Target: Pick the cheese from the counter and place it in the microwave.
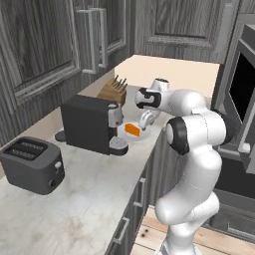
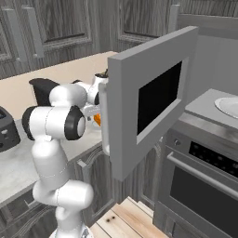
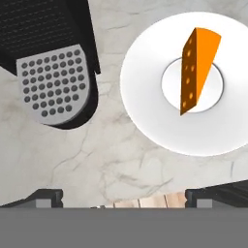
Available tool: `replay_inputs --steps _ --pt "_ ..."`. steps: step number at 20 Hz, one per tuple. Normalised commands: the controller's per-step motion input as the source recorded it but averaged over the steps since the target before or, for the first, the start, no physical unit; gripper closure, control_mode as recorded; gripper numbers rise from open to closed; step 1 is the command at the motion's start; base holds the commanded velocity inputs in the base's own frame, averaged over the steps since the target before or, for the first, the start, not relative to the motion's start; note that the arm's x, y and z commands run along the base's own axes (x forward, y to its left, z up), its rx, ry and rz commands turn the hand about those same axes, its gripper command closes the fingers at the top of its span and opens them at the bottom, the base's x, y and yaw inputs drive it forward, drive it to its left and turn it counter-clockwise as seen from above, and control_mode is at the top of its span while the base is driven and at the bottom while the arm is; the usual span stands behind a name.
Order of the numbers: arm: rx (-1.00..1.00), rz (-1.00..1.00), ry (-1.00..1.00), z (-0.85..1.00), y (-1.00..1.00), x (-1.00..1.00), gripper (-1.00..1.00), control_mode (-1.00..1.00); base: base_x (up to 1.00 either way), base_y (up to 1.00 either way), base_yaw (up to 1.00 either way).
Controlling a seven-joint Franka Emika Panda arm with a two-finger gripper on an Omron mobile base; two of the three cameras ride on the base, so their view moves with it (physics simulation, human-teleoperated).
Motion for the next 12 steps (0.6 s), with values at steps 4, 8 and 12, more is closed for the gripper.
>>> replay_inputs --steps 4,8,12 --pt "0.0 0.0 0.0 -0.24 0.24 0.25 -1.0 -1.0 0.0 0.0 0.0" --pt "-0.01 0.0 0.01 -0.29 0.02 0.39 -1.0 -1.0 0.0 0.0 0.0" --pt "-0.04 0.01 0.0 -0.23 0.0 0.23 -1.0 -1.0 0.0 0.0 0.0"
